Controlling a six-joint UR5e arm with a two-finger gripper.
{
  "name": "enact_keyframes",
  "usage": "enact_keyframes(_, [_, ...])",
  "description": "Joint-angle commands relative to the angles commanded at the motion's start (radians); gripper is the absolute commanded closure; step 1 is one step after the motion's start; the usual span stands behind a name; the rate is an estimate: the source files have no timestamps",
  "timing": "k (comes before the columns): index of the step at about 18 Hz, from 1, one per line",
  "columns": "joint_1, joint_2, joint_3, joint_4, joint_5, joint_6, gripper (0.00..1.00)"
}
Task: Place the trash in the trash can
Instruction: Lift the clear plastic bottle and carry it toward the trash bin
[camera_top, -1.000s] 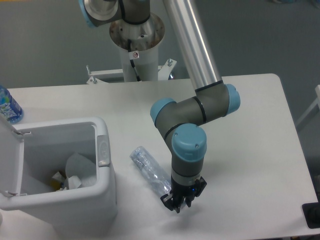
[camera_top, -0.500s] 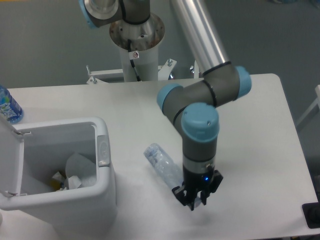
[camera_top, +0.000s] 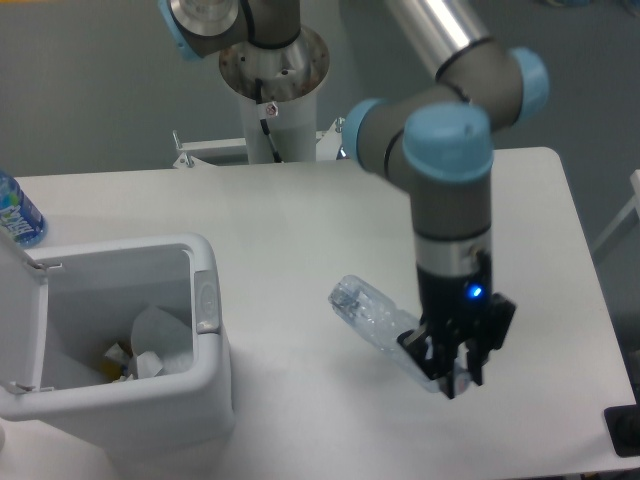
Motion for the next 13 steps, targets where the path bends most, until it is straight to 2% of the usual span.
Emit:
enact_keyframes(4, [-0.017,0.069,0.011,0.003,-0.025,-0.008,0.78])
enact_keyframes(8, [-0.049,0.094,0.025,0.067,-0.129,-0.003,0.78])
enact_keyframes(13, [-0.106,0.141,0.046,0.072,-0.170,-0.002,0.78])
